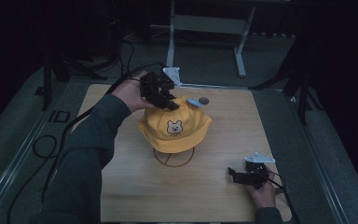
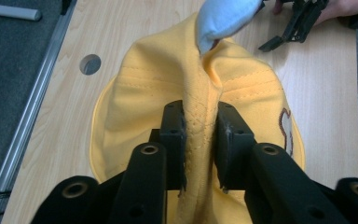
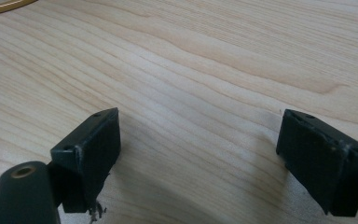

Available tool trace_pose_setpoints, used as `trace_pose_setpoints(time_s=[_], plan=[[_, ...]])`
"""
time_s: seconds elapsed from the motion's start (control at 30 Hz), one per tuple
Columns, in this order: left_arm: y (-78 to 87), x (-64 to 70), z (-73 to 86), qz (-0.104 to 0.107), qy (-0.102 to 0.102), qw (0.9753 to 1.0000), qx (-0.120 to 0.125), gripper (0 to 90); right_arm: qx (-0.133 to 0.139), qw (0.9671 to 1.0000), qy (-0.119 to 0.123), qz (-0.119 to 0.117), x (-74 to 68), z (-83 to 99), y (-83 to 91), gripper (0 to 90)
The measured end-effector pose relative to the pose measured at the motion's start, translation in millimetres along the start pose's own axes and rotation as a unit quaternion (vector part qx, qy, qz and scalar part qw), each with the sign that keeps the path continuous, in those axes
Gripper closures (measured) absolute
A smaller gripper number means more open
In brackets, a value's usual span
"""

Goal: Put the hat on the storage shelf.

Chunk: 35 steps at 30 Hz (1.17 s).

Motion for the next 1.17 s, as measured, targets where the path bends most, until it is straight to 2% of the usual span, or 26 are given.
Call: trace_pose_setpoints(time_s=[0.2,0.37,0.43,0.57,0.7,0.77,0.93,1.17], plan=[[-2.7,-3.3,-1.6,-0.017,0.001,0.9998,-0.001,66.4,0.000,1.0000,0.000,0.000,0.0,0.0,0.0,13.5],[-5.7,-4.2,-6.6,-0.025,0.006,0.9996,0.009,66.6,0.000,1.0000,0.000,0.000,0.0,0.0,0.0,13.5],[-6.3,-4.2,-8.7,-0.028,0.001,0.9996,0.010,65.9,0.000,1.0000,0.000,0.000,0.0,0.0,0.0,13.5],[-3.2,-5.4,-11.7,-0.029,0.015,0.9991,0.025,57.8,0.000,1.0000,-0.001,0.000,-0.1,-0.1,0.0,13.5],[6.7,-11.0,-14.0,-0.048,0.032,0.9971,0.050,41.9,0.000,1.0000,0.000,0.000,0.0,0.0,0.0,13.5],[14.4,-15.3,-14.9,-0.057,0.040,0.9954,0.065,37.1,0.000,1.0000,0.000,0.000,0.0,0.0,0.0,13.5],[28.4,-22.8,-10.7,-0.079,0.058,0.9915,0.086,35.3,0.000,1.0000,0.000,0.000,0.0,0.0,0.0,13.5],[33.2,-28.7,4.9,-0.093,0.078,0.9888,0.086,36.1,0.000,1.0000,0.000,0.000,0.0,-0.1,0.0,13.5]])
Point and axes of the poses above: each handheld gripper's, and its own axes: y roughly backward along the jaws, z roughly out of its underside, x roughly to its right, the point moved 7 cm from there along -y, roughly forward along the jaws, and after that the axes turned 13 degrees about -z, right-handed, at the moved point
